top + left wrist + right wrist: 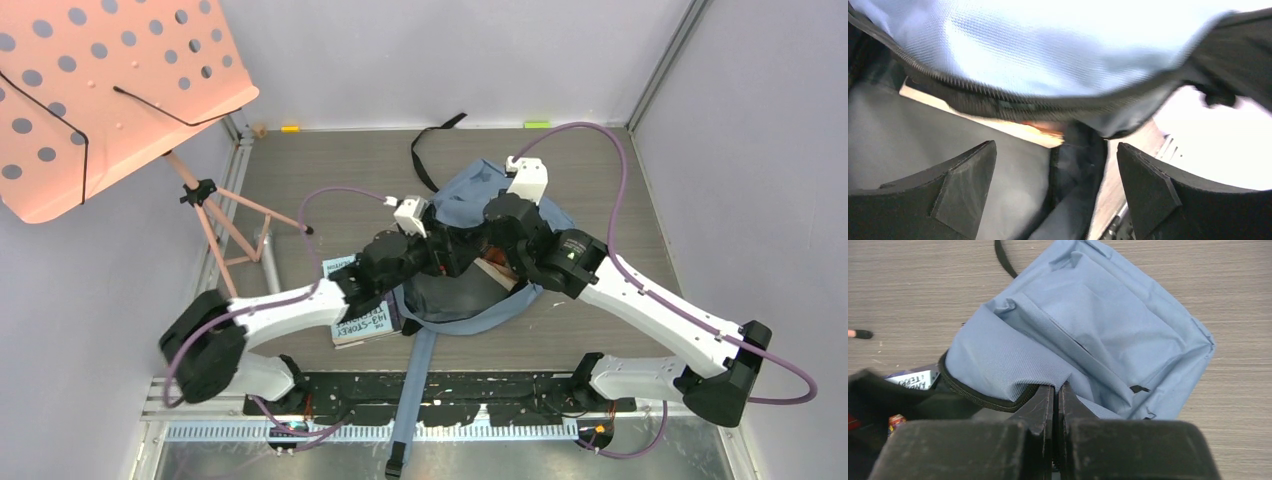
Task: Pack the student bag
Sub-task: Place the book in the student bag, then pick up the book from the center of the board.
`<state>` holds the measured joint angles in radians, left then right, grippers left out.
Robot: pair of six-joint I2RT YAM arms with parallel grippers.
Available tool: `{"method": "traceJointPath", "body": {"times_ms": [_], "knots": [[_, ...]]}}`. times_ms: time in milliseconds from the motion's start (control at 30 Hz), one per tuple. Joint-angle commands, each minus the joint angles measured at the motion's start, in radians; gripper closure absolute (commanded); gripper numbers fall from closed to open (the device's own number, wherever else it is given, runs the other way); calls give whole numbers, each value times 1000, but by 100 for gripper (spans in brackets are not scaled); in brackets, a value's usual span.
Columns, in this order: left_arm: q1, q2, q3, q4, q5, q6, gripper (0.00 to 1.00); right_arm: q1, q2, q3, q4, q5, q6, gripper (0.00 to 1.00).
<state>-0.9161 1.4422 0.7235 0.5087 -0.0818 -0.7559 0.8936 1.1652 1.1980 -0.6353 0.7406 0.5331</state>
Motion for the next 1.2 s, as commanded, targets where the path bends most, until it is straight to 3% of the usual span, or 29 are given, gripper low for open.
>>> {"method": "traceJointPath", "body": {"times_ms": [0, 200, 400, 533, 700, 867, 1167], "knots": [[5, -214, -14, -330, 51, 103, 5, -37, -21, 38, -14, 76, 11, 100], [133, -445, -21, -850, 58, 93, 0, -51, -61, -15, -21, 43, 22, 100], [305, -649, -104, -1100, -16, 6, 0, -53, -68, -49, -22, 8, 46, 100], [396, -771, -183, -1175, -76, -66, 0, -53, -61, -55, -22, -21, 62, 100], [413, -870, -266, -1256, -162, -152, 0, -53, -56, -55, -20, -36, 61, 100], [415, -924, -326, -1276, -88, -200, 0, -53, -62, -61, -8, -44, 62, 100], [415, -940, -419, -1196, -9, -253, 29, -53, -55, -72, 8, -61, 71, 100]]}}
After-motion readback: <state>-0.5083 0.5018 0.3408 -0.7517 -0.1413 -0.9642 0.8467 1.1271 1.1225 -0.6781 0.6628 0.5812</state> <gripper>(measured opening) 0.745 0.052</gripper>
